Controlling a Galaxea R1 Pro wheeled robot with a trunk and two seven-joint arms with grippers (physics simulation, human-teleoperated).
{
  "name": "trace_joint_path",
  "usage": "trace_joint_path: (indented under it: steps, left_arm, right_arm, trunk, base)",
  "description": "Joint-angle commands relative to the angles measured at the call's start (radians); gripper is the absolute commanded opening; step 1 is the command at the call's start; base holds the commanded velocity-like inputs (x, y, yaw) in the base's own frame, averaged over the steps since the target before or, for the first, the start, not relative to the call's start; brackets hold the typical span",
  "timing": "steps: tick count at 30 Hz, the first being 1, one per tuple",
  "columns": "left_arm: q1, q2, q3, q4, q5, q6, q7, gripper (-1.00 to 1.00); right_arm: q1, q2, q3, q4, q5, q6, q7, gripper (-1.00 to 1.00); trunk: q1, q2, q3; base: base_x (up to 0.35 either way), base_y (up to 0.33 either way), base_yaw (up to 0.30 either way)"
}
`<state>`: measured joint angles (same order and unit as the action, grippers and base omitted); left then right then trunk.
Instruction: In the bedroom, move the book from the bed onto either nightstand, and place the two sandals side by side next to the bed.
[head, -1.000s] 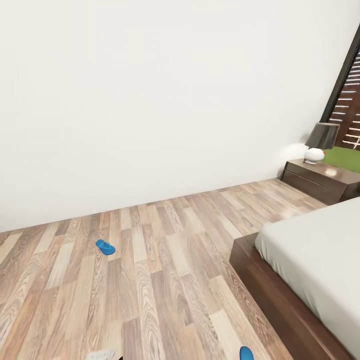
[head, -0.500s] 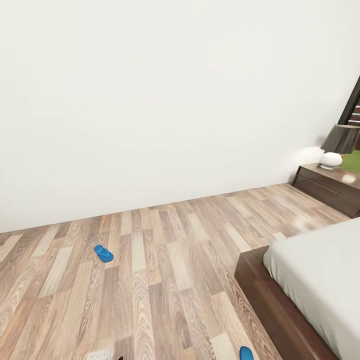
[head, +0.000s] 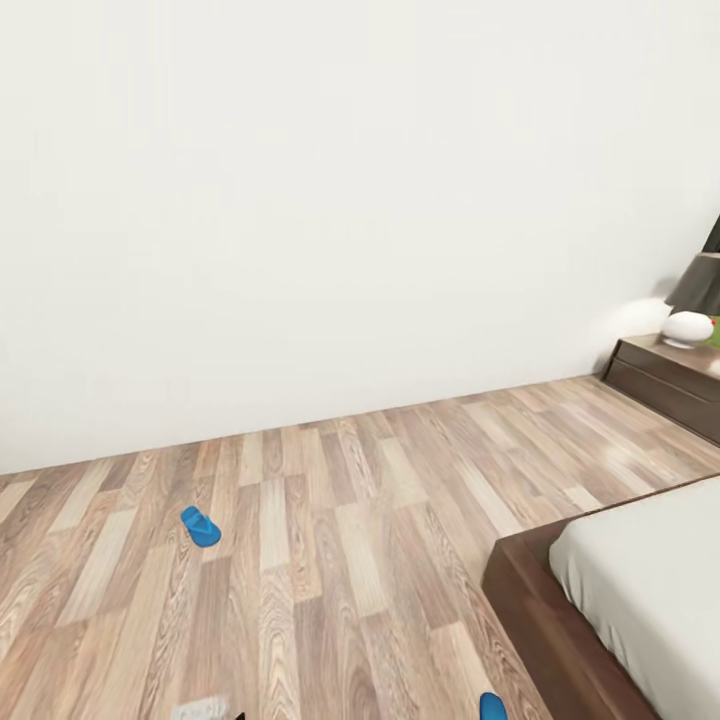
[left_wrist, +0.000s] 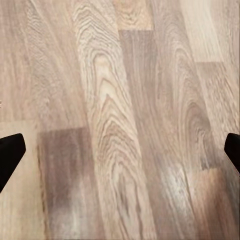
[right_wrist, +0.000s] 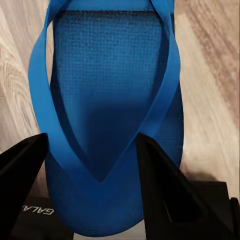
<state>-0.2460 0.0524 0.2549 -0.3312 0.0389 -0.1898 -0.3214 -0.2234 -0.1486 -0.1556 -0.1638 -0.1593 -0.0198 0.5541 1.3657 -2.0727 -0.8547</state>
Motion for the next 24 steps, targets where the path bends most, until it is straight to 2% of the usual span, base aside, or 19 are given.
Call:
trace_joint_path:
  steps: [1,10,17,24]
  left_arm:
    - [-0.001,0.0,0.006,0.001,0.004,0.0,-0.008,1.0]
    - [-0.001,0.0,0.006,0.001,0.005,0.0,-0.008,1.0]
    - [-0.001,0.0,0.006,0.001,0.006,0.0,-0.008,1.0]
    - [-0.001,0.0,0.006,0.0,0.006,-0.002,-0.01,1.0]
  right_arm:
    - [-0.001,0.0,-0.002,0.001,-0.006,-0.001,0.005,-1.0]
    - [-0.001,0.0,-0.002,0.001,-0.006,-0.001,0.005,-1.0]
    - [-0.001,0.001,-0.001,0.001,-0.006,-0.001,0.005,-1.0]
    - [-0.001,0.001,-0.002,0.001,-0.006,-0.001,0.006,-1.0]
  trunk:
    - [0.0,0.0,-0.002]
    - [0.0,0.0,-0.01]
    - [0.0,0.0,-0.012]
    - [0.0,0.0,-0.015]
  base:
    - [0.325,0.0,0.18]
    - [0.325,0.0,0.199]
    - [0.318,0.0,0.061]
    - [0.065,0.0,0.241]
